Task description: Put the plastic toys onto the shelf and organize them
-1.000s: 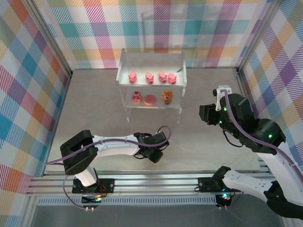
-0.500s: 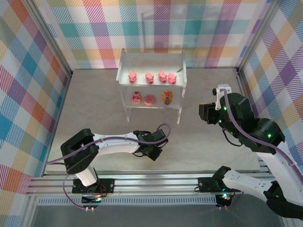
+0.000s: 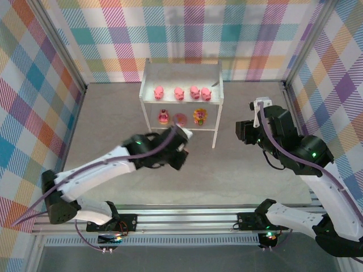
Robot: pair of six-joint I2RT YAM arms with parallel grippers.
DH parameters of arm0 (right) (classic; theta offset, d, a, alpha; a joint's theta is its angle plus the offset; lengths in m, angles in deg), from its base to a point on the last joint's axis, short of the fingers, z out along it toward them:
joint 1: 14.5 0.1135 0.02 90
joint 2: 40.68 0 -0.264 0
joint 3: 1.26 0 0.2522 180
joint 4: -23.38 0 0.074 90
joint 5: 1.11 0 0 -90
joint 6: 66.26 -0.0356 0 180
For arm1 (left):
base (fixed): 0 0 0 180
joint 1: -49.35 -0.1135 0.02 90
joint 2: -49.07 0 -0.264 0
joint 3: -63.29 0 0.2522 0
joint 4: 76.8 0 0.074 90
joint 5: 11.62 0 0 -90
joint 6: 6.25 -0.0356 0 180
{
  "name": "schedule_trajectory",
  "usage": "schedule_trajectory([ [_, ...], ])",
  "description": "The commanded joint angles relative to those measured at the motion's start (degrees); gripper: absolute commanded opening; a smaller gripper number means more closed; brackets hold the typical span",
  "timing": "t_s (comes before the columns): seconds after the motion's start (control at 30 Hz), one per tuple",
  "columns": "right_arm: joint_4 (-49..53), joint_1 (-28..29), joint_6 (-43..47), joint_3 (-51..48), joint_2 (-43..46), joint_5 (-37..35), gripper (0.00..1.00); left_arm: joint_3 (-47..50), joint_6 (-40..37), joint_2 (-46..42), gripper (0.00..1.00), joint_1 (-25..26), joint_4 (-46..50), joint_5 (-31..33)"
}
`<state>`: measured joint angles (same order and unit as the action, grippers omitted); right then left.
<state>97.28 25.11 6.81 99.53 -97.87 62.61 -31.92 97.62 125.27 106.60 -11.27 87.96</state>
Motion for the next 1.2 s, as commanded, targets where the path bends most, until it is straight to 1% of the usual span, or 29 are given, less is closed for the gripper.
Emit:
schedule_trajectory([
  [0.0,-2.38,-0.73,1.81,1.6,-0.63,1.65,0.49,-11.41,-3.9,-4.7,0.11,-3.27,12.44,8.1],
  [0.1,-3.43,-1.16,2.16,1.4,-1.05,2.92,0.49,-19.87,-7.36,-3.68,0.11,-5.35,15.73,12.8],
  [0.17,-4.23,-1.45,2.25,1.22,-1.3,3.87,0.49,-23.91,-9.81,-2.71,0.12,-6.62,14.58,13.54],
  [0.3,-5.05,-1.86,2.78,1.89,-2.03,5.63,0.49,-29.84,-12.09,1.2,0.12,-9.68,13.06,9.46],
  [0.4,-5.78,-2.06,3.21,2.58,-2.86,6.99,0.49,-33.93,-12.43,4.99,0.13,-11.18,12.88,5.77],
  [0.5,-6.42,-2.82,3.81,3.66,-4.12,8.47,0.49,-37.67,-12.11,8.91,0.13,-12.64,13.61,3.96],
  [0.63,-6.18,-5.7,4.27,6.55,-7.37,11.35,0.49,-39.59,-10.13,12.21,0.13,-13.3,13.42,2.55],
  [0.73,-6.93,-9.1,4.97,7.94,-8.79,14.64,0.5,-41.27,-9.35,13.77,0.13,-13.39,14.47,3.41],
  [0.93,-9.75,-16.16,5.18,7.29,-8.86,22.12,0.5,-43.55,-8.91,15.64,0.13,-13.98,15.11,4.62],
  [1.17,-10.79,-20.29,5.44,5.84,-9.09,26.61,0.5,-45.2,-8.61,18.43,0.13,-15.1,15.52,5.52],
])
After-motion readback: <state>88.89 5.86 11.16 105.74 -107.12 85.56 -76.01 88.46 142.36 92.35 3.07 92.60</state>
